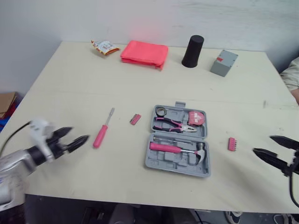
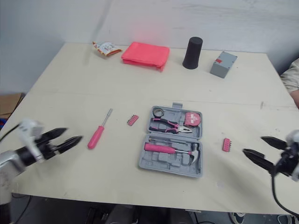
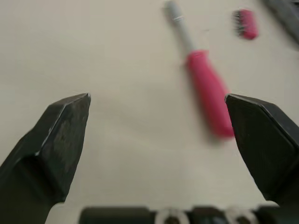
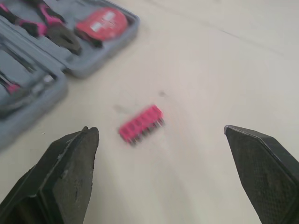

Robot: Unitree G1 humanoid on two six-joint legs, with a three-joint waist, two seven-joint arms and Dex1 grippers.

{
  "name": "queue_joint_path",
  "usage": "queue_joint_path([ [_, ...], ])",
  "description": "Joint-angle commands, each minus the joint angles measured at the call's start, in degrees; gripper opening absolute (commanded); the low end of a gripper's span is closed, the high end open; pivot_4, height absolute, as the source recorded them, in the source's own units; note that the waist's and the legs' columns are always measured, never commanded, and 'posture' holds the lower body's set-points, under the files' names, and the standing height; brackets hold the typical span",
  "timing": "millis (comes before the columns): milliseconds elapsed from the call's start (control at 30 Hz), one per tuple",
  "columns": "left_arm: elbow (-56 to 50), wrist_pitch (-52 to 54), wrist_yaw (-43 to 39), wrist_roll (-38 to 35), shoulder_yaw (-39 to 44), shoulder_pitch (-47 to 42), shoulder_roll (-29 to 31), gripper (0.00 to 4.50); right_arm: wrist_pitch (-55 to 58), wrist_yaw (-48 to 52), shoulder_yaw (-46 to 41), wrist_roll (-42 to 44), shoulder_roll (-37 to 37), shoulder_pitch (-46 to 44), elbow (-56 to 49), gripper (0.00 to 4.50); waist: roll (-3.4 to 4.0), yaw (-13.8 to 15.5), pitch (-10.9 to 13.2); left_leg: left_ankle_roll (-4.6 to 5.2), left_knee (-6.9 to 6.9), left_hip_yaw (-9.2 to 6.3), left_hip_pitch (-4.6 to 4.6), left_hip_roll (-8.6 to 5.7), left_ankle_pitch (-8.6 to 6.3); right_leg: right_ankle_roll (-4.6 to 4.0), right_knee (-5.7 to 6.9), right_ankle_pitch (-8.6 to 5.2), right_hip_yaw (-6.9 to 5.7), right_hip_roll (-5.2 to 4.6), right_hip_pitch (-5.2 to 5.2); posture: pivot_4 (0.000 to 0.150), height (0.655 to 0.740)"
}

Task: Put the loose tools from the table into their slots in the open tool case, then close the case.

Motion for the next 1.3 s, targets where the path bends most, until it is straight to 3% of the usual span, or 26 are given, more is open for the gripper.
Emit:
queue_joint_path([
  [33, 1.12, -3.44, -0.33, -0.91, 7.44, 3.50, 2.72, 4.43, -4.02, 2.17, -4.85, -2.24, -2.73, -0.32, 7.15, 4.50, 0.11, -0.17, 0.04, 0.01, -0.01, 0.01, -0.01, -0.02, -0.01, 0.00, -0.02, 0.00, 0.01, -0.04, 0.00, 0.150, 0.7361],
  [233, 3.80, -12.16, 6.41, 2.54, 7.90, 3.32, 2.41, 4.43, -7.68, 2.35, -4.46, -4.45, -3.86, -2.24, 12.93, 4.50, 0.14, -0.58, 0.05, 0.17, -0.49, 0.16, 0.29, -0.06, -0.07, -0.07, -0.10, 0.03, 0.09, -0.11, 0.04, 0.150, 0.7361],
  [300, 3.58, -12.69, 5.54, 0.74, 6.00, 2.33, 2.10, 4.43, -7.55, 1.30, -3.07, -4.10, -2.87, -4.01, 11.62, 4.50, 0.14, -0.67, 0.05, 0.08, -0.71, 0.22, 0.42, -0.06, 0.00, -0.09, -0.09, 0.04, 0.11, -0.09, 0.03, 0.150, 0.7361],
  [467, -4.39, -8.67, 7.52, -3.72, -2.49, -2.50, 0.11, 4.43, -1.51, -1.77, 0.92, 1.48, 0.65, -8.54, -0.87, 4.50, 0.16, -1.07, 0.05, -0.28, -0.74, 0.25, 0.48, -0.02, 0.25, -0.11, 0.05, 0.03, 0.13, -0.03, 0.03, 0.150, 0.7361],
  [733, -12.60, -5.66, 16.95, 4.04, -26.30, -11.10, -3.42, 4.43, 8.10, -7.96, 15.60, 11.72, 2.52, -17.97, -25.19, 4.50, 0.16, -1.69, 0.05, -0.33, -0.66, 0.32, 0.50, -0.02, 0.31, -0.09, 0.28, 0.04, 0.19, 0.08, 0.02, 0.150, 0.7361],
  [900, -4.67, -7.83, 22.89, 9.95, -35.15, -19.15, -9.71, 4.43, 12.70, -8.21, 26.94, 17.23, 2.53, -26.89, -31.97, 4.50, 0.04, -1.38, 0.12, -0.31, -0.48, 0.29, 0.37, -0.01, 0.32, -0.07, 0.45, 0.05, 0.15, 0.12, -0.02, 0.150, 0.7361],
  [1067, -0.43, -9.18, 22.05, 12.35, -41.26, -22.55, -13.09, 4.43, 13.57, -11.67, 33.20, 16.99, 5.77, -35.49, -31.10, 4.50, 0.01, -1.45, 0.14, -0.28, -0.39, 0.28, 0.29, -0.01, 0.31, -0.04, 0.44, 0.07, 0.13, 0.11, -0.05, 0.150, 0.7361],
  [1300, 1.03, -8.76, 24.40, 14.72, -45.32, -24.17, -17.26, 4.43, 13.46, -11.82, 34.83, 16.46, 6.22, -36.02, -31.11, 4.50, 0.01, -0.18, 0.14, -0.18, -0.01, 0.09, -0.19, 0.00, 0.25, -0.04, 0.51, 0.07, -0.01, 0.11, -0.28, 0.150, 0.7361],
])
